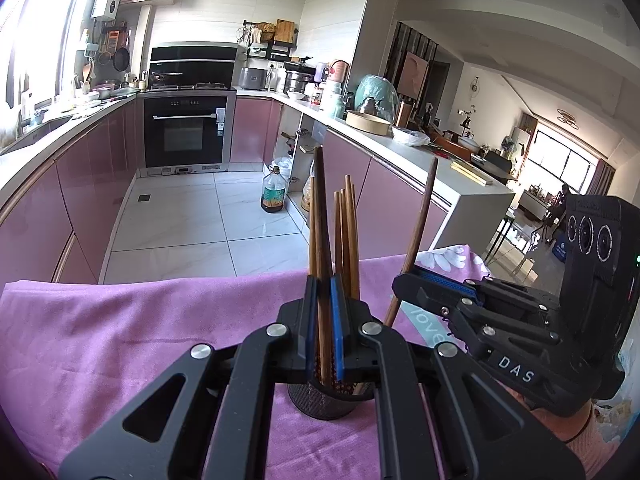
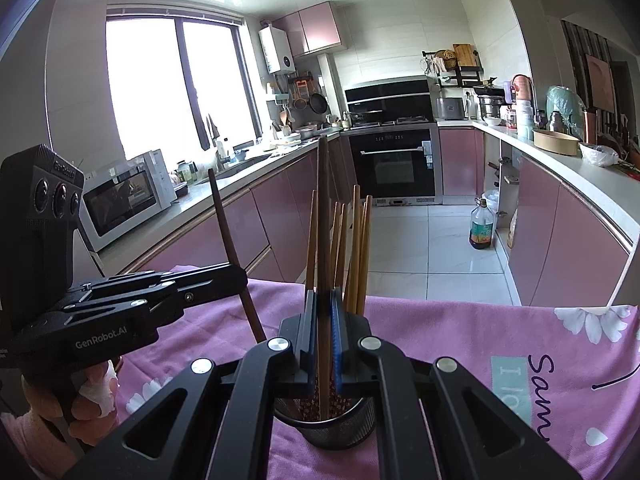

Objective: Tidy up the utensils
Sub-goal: 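Lower both held chopsticks down into the black mesh cup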

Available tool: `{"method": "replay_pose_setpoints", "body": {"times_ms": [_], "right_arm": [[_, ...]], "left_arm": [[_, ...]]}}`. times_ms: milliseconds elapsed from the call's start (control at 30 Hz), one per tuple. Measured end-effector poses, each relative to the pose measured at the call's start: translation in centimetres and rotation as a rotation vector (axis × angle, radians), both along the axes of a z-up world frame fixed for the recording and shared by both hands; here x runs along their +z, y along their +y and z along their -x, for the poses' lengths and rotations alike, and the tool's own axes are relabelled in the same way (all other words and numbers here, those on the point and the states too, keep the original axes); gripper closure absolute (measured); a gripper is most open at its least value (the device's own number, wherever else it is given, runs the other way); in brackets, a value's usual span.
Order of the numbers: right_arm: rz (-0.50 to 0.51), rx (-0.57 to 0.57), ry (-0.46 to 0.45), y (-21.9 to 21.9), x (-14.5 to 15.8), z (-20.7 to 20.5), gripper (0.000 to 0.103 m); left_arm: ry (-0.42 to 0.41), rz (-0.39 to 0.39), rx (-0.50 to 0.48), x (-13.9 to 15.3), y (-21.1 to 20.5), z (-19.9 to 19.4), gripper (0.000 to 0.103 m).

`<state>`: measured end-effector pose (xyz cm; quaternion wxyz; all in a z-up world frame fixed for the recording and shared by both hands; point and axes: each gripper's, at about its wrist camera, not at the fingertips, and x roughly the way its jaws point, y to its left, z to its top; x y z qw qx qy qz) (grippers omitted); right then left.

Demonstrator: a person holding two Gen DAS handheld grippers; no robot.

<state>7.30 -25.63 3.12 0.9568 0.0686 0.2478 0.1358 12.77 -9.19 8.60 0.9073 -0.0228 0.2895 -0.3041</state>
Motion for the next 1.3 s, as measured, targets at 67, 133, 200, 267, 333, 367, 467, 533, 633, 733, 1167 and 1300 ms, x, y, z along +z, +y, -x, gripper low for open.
{"method": "replay_pose_setpoints", "body": {"times_ms": [67,133,200,267,333,367,467,533,633,733,1167,1300], "right_arm": [[-0.005,-0.001,0.002,-0.1,-0.1,-0.1,0.098],[-0.005,-0.001,0.004,0.0,-0.1,-0.1,0.098],[-0.004,0.0,0.004,0.0,-0.1,-0.2,0.098],[-0.002,0.002,0.004,0.1,-0.1,-0.2,0.098],[-0.003,0.002,0.005,0.1,-0.2,-0.3,0.098],[-0.006,0.002,0.006,0.0,-0.2,-0.4,0.098],[-0.012,0.001,0.011,-0.1,-0.4,-0.7,0.098],[-0.016,0.0,0.014,-0.2,-0.4,-0.9,0.098],[-0.018,0.001,0.017,-0.2,-0.4,-1.2,0.098],[-0.023,0.0,0.022,-0.3,-0.5,-1.4,0.098],[-0.035,-0.002,0.043,-0.5,-1.0,-2.6,0.098],[-0.036,-0.004,0.049,-0.3,-1.0,-3.0,0.098]], "left_arm": [[0.001,-0.003,0.001,-0.1,-0.1,-0.5,0.096],[-0.003,-0.012,0.003,-0.4,-0.2,-0.5,0.096],[-0.003,-0.014,0.005,-0.6,-0.5,-0.6,0.096],[0.0,-0.016,0.009,-0.7,-0.7,-0.9,0.096],[0.002,-0.016,0.011,-0.8,-0.7,-1.1,0.096],[0.002,-0.018,0.013,-0.9,-0.7,-1.3,0.096],[0.003,-0.024,0.02,-1.0,-1.1,-1.7,0.095],[0.005,-0.023,0.026,-1.2,-1.2,-1.8,0.095],[0.008,-0.023,0.032,-1.8,-1.4,-1.7,0.095],[0.013,-0.03,0.04,-2.1,-1.4,-2.2,0.095],[0.04,-0.054,0.041,-3.3,-1.9,-4.5,0.095],[0.058,-0.064,0.033,-4.2,-2.3,-4.9,0.095]]}}
